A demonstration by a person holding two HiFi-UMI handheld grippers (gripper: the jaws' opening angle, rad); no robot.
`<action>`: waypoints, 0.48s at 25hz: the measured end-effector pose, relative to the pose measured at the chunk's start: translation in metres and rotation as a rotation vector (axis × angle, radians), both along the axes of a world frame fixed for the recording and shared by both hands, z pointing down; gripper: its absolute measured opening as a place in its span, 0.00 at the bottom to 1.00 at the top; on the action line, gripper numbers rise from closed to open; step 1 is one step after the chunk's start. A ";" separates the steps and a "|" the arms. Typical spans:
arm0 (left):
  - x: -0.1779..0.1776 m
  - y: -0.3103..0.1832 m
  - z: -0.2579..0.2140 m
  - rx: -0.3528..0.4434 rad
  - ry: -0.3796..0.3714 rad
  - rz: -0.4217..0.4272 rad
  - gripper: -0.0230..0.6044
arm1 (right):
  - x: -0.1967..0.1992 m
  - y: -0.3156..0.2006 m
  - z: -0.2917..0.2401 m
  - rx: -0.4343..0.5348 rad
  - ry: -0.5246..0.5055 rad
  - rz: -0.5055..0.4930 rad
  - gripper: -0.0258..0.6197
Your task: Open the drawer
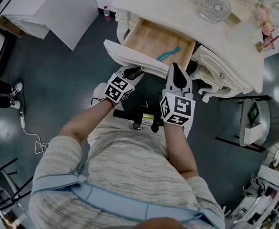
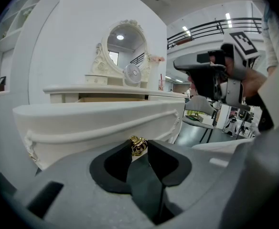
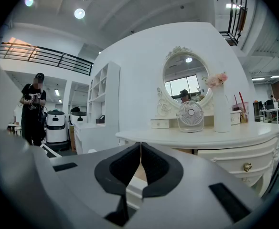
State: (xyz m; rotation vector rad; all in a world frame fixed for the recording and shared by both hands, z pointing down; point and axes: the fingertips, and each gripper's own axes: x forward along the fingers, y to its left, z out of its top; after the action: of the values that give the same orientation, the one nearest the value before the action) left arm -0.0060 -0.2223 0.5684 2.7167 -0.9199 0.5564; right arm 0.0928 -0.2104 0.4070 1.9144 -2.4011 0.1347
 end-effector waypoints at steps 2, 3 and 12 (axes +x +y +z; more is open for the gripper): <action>0.000 0.000 0.000 0.002 -0.001 0.001 0.22 | 0.000 0.001 0.000 0.001 0.001 0.001 0.06; 0.000 0.001 0.000 0.003 -0.002 0.001 0.22 | 0.000 0.001 0.000 0.001 0.001 0.001 0.06; 0.001 0.001 0.001 0.032 -0.017 0.040 0.22 | 0.000 0.001 0.001 0.000 0.007 0.002 0.06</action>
State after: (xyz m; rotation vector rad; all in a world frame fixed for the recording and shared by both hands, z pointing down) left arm -0.0052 -0.2209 0.5690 2.7683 -0.8880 0.5775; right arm 0.0926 -0.2093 0.4084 1.9144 -2.3943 0.1284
